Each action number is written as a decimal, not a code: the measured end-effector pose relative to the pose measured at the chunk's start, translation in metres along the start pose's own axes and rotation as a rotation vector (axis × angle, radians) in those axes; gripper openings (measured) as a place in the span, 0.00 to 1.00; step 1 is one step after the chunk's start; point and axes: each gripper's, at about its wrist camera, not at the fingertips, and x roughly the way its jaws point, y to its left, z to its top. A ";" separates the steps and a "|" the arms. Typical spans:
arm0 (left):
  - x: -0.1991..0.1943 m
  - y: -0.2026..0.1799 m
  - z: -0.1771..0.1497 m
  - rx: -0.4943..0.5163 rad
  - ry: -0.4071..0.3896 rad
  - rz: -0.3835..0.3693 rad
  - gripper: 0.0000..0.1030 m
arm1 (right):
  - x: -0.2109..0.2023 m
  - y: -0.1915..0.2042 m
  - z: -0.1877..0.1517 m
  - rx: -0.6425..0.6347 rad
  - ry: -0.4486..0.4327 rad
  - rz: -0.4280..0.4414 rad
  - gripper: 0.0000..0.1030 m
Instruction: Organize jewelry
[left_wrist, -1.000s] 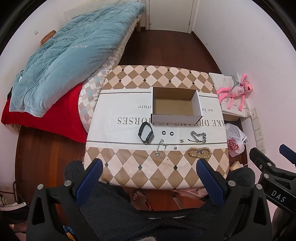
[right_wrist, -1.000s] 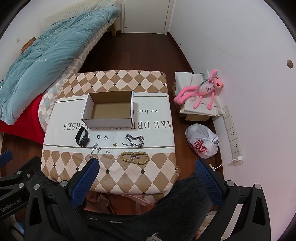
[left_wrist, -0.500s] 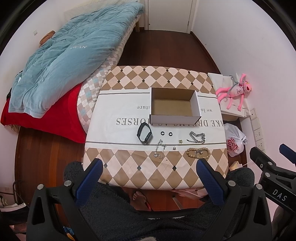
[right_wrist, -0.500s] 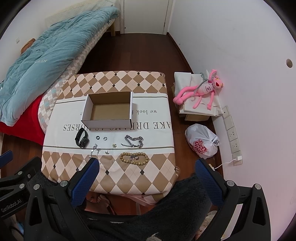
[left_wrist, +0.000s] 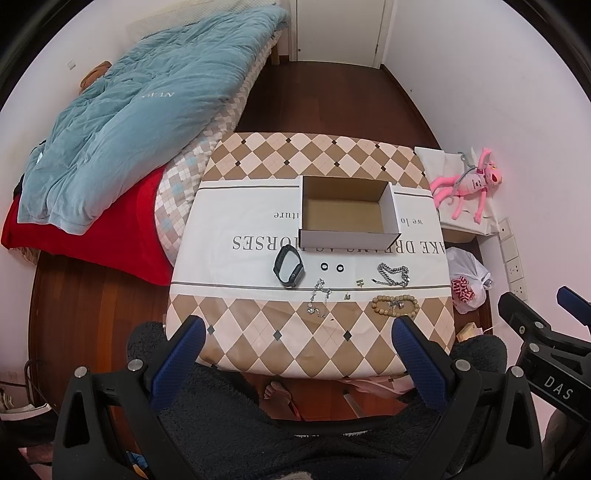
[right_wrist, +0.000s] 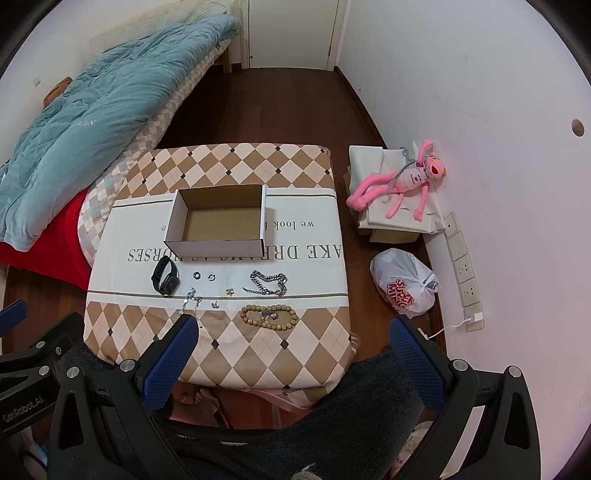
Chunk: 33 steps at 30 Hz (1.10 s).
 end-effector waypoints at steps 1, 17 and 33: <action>0.001 0.000 -0.002 -0.001 -0.001 0.003 1.00 | 0.000 0.000 0.000 0.001 0.000 0.002 1.00; -0.003 0.003 0.001 -0.001 -0.006 -0.001 1.00 | -0.007 0.003 0.004 -0.008 -0.007 0.010 1.00; -0.006 0.002 0.005 -0.002 -0.008 -0.004 1.00 | -0.007 0.004 0.004 -0.008 -0.007 0.012 1.00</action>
